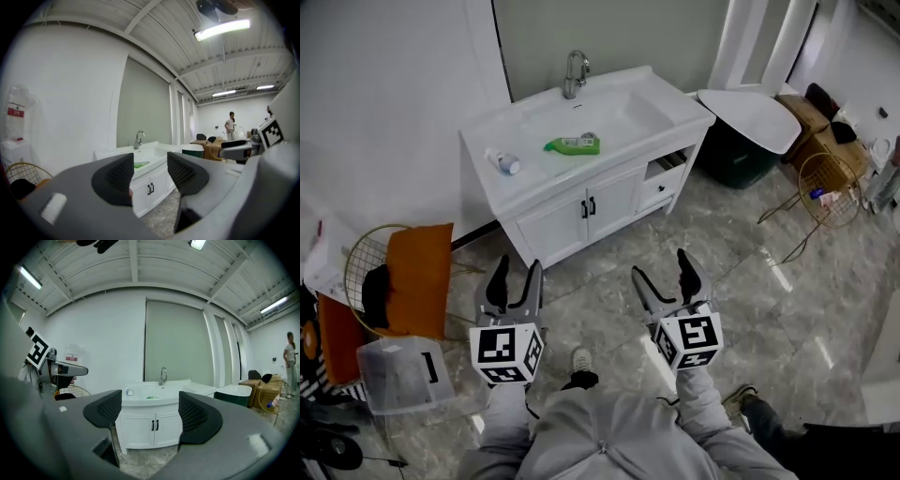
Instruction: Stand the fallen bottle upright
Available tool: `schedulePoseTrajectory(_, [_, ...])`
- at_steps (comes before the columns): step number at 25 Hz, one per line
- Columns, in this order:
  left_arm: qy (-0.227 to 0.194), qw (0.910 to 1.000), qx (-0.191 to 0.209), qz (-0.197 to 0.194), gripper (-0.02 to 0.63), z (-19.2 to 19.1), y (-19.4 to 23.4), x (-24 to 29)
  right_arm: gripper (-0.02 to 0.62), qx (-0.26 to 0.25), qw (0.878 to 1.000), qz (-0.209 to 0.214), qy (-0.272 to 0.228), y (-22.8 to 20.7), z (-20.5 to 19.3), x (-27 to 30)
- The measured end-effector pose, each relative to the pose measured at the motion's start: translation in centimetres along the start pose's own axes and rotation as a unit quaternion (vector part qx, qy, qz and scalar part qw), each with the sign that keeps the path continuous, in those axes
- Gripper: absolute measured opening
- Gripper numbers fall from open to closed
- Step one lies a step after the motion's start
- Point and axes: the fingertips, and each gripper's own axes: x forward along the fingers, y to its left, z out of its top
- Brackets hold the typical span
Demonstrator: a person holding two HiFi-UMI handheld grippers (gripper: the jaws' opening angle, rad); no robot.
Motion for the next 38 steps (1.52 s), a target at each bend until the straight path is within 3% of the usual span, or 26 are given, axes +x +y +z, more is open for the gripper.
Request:
schedulePoseTrajectory(10, [0.007, 0.9998, 0.008, -0.016, 0.239, 0.5, 7.8, 9.3, 0.38, -0.006, 1.0, -0.018, -0.002, 1.5, 1.6, 11.2])
schedulePoseTrajectory(21, [0.025, 0.9995, -0.01, -0.018, 0.239, -0.4, 10.9, 15.7, 0.38, -0.013, 1.0, -0.009, 0.018, 1.1, 1.5, 18.1])
schedulePoseTrajectory(38, [0.038, 0.9966, -0.017, 0.071, 0.239, 1.0, 14.8, 30.5, 0.38, -0.018, 0.995, 0.092, 0.024, -4.7, 2.7, 36.4])
